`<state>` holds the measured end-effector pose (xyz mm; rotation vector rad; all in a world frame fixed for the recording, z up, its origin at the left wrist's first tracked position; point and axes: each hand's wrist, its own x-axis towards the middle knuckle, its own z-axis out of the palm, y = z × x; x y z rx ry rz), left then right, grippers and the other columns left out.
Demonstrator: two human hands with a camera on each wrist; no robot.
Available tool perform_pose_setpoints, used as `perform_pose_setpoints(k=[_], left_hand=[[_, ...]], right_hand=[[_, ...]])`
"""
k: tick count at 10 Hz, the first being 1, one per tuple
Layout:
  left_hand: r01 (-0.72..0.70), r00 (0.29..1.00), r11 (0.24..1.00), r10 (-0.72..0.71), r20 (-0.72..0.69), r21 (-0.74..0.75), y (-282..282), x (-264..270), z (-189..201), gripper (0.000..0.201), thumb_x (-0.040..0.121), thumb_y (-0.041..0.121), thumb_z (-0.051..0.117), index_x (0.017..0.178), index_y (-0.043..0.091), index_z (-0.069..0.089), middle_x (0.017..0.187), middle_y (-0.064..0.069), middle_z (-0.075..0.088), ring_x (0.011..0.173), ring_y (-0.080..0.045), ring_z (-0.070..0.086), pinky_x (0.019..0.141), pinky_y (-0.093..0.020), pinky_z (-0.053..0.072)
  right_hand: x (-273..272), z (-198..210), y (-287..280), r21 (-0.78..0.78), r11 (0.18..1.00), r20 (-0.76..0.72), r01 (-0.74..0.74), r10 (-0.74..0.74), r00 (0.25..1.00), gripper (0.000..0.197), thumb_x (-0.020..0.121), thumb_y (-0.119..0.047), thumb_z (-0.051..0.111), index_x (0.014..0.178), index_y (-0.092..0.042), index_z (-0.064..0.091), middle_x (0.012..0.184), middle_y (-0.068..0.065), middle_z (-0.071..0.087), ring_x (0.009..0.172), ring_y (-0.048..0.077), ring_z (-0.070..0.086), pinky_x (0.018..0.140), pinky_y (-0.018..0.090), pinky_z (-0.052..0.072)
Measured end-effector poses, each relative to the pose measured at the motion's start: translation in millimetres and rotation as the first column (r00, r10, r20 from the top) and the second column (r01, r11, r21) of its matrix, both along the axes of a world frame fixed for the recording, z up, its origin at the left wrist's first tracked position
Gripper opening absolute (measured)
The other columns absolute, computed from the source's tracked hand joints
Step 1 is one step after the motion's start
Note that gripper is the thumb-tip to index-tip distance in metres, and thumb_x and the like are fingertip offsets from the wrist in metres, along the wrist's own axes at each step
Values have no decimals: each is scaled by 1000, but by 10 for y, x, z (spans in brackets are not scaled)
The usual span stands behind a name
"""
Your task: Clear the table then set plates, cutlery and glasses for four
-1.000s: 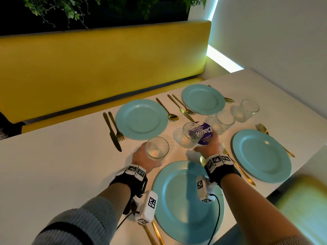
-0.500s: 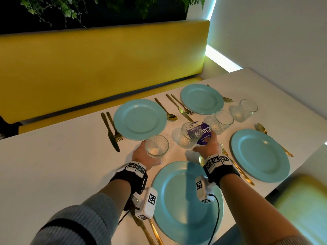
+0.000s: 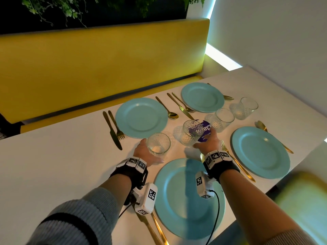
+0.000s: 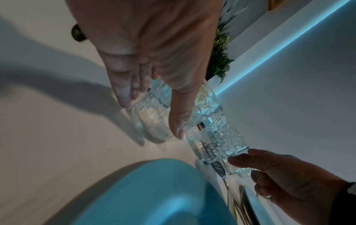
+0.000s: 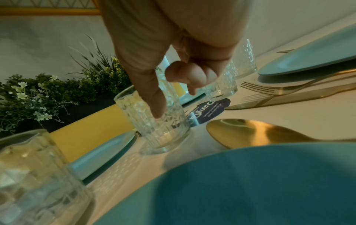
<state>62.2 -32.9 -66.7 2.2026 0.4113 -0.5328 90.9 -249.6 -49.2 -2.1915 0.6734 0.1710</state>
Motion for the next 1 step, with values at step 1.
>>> perform_pose_setpoints(k=[1], left_hand=[[8,1000,1000,-8,-20,17,29,-1,49,105,63,25,86,145,8,23,145,-10,41,135,-27,39,110,-33,34]], right_hand=[[-40,68,27,-3,1000,16,19,-18,1000,95,72,-8,78,148,-17,21,131,13,56,121,30,54,98,37,46]])
